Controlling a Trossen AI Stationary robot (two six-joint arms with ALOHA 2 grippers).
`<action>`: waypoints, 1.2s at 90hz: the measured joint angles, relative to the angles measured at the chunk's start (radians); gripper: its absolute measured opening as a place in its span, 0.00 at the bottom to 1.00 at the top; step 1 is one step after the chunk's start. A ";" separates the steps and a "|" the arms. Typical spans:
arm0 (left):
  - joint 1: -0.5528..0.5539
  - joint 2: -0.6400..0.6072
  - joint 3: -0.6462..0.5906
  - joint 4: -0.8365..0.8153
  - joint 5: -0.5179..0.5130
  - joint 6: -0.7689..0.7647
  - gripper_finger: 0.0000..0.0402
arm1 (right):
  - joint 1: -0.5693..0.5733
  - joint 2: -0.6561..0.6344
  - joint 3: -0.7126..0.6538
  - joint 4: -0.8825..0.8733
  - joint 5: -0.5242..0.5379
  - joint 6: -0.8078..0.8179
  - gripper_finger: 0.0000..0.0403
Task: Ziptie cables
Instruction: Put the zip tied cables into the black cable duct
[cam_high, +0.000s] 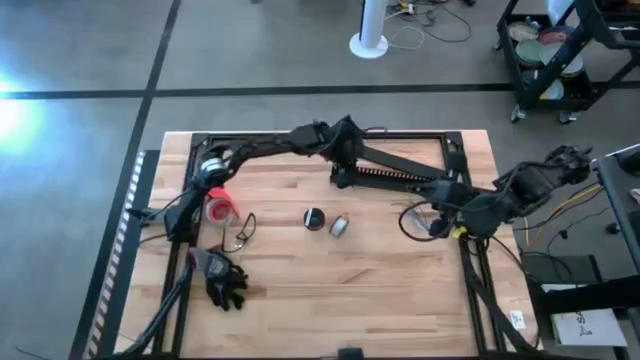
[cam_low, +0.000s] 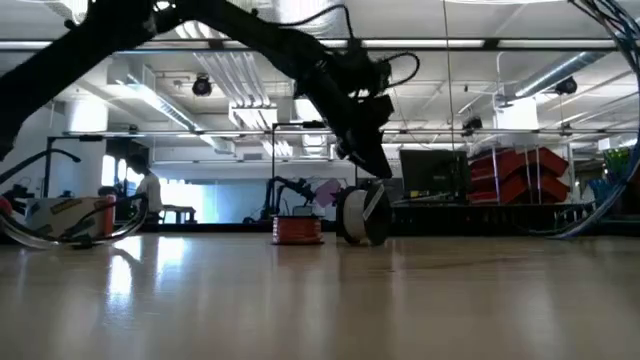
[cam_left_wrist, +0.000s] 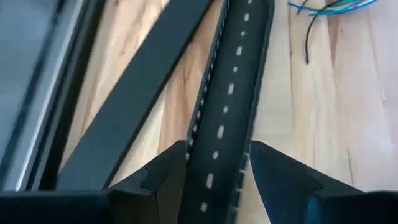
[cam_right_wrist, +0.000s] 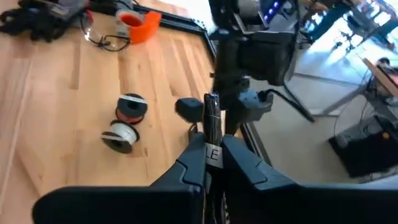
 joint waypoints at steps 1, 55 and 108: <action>0.003 0.004 0.004 -0.007 0.009 0.001 0.39 | 0.000 0.000 -0.002 -0.004 -0.002 0.008 0.03; 0.039 0.016 -0.081 -0.007 0.090 0.132 0.36 | 0.010 -0.008 -0.106 -0.062 -0.033 0.223 0.03; -0.020 0.010 -0.080 -0.041 0.124 0.041 0.33 | 0.010 -0.008 -0.106 -0.050 -0.025 0.225 0.03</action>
